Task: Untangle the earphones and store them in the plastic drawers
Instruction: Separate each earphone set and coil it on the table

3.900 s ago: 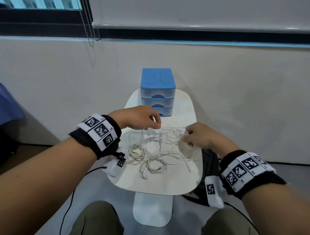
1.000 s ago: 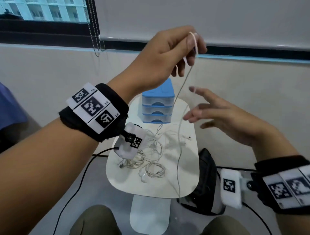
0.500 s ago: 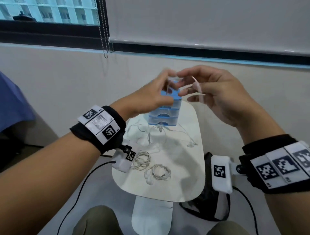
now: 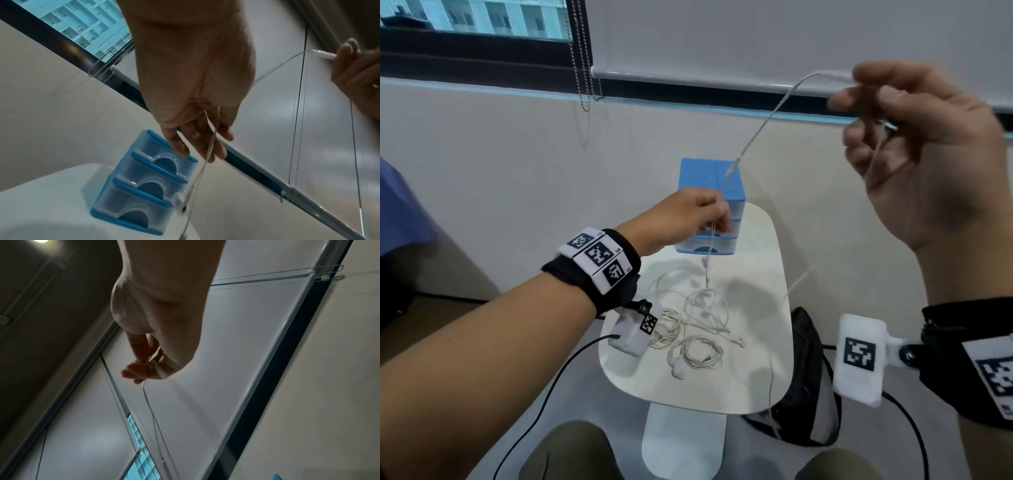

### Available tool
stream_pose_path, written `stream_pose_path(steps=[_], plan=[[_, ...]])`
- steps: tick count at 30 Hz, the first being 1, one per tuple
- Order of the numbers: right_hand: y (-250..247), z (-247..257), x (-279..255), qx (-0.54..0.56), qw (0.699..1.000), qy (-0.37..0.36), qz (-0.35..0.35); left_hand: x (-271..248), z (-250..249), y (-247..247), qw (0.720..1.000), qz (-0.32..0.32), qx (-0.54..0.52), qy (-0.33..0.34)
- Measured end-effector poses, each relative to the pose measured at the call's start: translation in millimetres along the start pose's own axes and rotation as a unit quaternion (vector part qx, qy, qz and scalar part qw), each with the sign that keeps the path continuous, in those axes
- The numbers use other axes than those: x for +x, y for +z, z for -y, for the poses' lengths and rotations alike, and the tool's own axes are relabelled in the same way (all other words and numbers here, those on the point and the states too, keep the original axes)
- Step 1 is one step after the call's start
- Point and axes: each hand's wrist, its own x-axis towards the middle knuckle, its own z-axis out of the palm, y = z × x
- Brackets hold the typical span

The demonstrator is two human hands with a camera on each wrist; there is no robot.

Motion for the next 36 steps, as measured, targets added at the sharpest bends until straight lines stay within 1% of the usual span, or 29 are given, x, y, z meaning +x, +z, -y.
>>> stream_pose_path(steps=[3,6,8,10,13,16,19,22,24,26,28,30,33,34,36], plan=[[-9.1,-2.1,-0.2,-0.019,0.998,0.006,-0.061,1.2,-14.3,-6.8,0.994,-0.052,-0.097,0.023],[-19.2,-14.4,-4.6,-0.085,0.991,0.047,-0.097,-2.1,-28.8,-16.4,0.982,-0.061,-0.172,0.038],[-27.2,-23.6,-10.1,-0.123,0.983,0.076,-0.115,-7.7,-40.0,-22.5,0.977,-0.058,-0.201,0.044],[-36.8,-33.0,-16.4,-0.153,0.974,0.102,-0.13,-15.0,-50.2,-28.3,0.972,-0.049,-0.227,0.043],[-46.6,-49.3,-26.1,-0.198,0.958,0.142,-0.154,-25.2,-64.2,-35.7,0.957,-0.005,-0.287,0.047],[-43.5,-65.7,-35.9,-0.22,0.946,0.165,-0.171,-34.3,-75.6,-38.5,0.948,0.03,-0.314,0.049],[-31.1,-77.5,-48.4,-0.227,0.95,0.177,-0.12,-44.9,-82.7,-36.6,0.942,0.049,-0.329,0.056],[-18.4,-84.7,-56.4,-0.213,0.96,0.174,-0.058,-55.2,-83.5,-36.0,0.934,0.044,-0.349,0.068],[-11.9,-89.3,-57.3,-0.241,0.955,0.17,-0.039,-61.6,-77.3,-36.4,0.935,0.037,-0.345,0.072],[-7.3,-94.1,-57.2,-0.281,0.945,0.169,-0.017,-68.5,-67.9,-35.4,0.939,0.022,-0.338,0.061],[-5.1,-97.7,-59.4,-0.325,0.928,0.18,0.024,-75.7,-58.2,-32.6,0.934,-0.007,-0.354,0.041],[-3.0,-100.7,-64.2,-0.358,0.906,0.216,0.07,-83.1,-52.4,-32.2,0.919,-0.044,-0.392,0.026],[1.2,-104.7,-71.9,-0.408,0.87,0.261,0.095,-87.9,-53.9,-33.0,0.892,-0.089,-0.443,0.022],[3.7,-106.6,-73.4,-0.426,0.858,0.27,0.098,-87.5,-55.6,-31.1,0.889,-0.096,-0.448,0.022],[12.3,-106.7,-75.9,-0.464,0.831,0.282,0.125,-85.2,-56.2,-24.1,0.894,-0.117,-0.432,0.015]])
